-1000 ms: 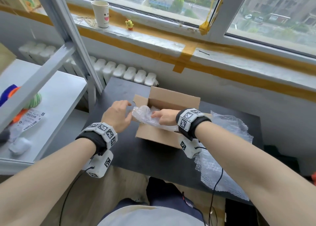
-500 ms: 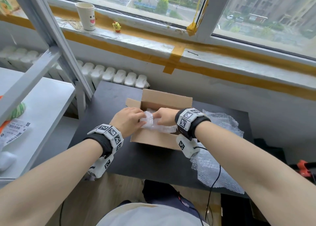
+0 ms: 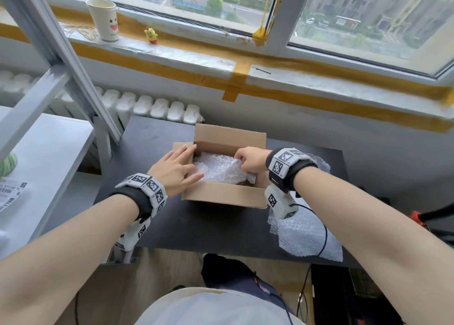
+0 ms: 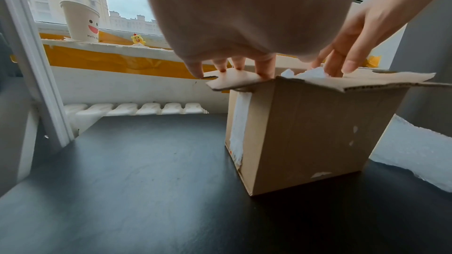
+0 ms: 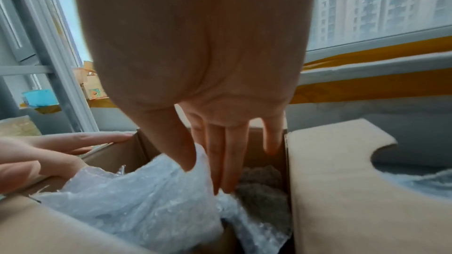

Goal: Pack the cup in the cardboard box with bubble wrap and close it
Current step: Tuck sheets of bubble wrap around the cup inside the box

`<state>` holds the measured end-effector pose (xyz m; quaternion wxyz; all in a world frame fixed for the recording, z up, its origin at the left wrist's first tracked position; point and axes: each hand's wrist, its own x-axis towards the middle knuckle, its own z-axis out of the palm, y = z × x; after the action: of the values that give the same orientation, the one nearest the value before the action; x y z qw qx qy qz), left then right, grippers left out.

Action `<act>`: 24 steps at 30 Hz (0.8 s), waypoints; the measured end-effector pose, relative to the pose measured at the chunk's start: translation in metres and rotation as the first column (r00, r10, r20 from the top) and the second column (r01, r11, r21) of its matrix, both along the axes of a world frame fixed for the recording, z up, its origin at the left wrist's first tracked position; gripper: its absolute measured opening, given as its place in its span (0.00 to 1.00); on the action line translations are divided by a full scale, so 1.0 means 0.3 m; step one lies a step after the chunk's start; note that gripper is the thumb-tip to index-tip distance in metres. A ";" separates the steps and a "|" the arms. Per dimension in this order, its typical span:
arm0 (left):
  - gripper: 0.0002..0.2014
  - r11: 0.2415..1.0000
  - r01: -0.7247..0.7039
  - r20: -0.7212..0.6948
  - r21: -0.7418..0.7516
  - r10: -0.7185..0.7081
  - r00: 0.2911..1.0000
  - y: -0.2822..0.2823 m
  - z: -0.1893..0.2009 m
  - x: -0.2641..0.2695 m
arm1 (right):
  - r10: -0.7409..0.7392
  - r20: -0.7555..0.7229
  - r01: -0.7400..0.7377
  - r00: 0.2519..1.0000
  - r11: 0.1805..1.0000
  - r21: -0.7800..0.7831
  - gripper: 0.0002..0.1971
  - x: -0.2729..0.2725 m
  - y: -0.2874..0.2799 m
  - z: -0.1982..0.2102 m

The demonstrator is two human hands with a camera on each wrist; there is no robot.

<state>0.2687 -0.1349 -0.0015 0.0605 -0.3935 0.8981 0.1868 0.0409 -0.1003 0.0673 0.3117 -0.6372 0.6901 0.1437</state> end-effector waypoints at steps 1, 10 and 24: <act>0.37 1.000 0.005 0.016 0.000 -0.005 1.000 0.000 0.001 -0.003 | -0.041 0.053 0.044 0.998 0.998 -0.051 0.21 0.000 -0.003 0.001; 0.36 0.998 -0.047 -0.121 0.030 0.050 0.991 -0.017 -0.023 -0.009 | -0.050 0.333 0.044 0.942 0.999 0.024 0.24 0.076 -0.043 0.034; 0.51 0.994 -0.083 -0.173 0.066 0.093 0.980 -0.001 -0.023 -0.012 | 0.402 -0.048 -0.383 0.914 0.897 0.222 0.25 0.166 -0.081 -0.101</act>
<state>0.2652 -0.1352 -0.0084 -0.0159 -0.4127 0.8759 0.2495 0.0908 -0.1246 0.0370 0.3086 -0.7199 0.5421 0.3044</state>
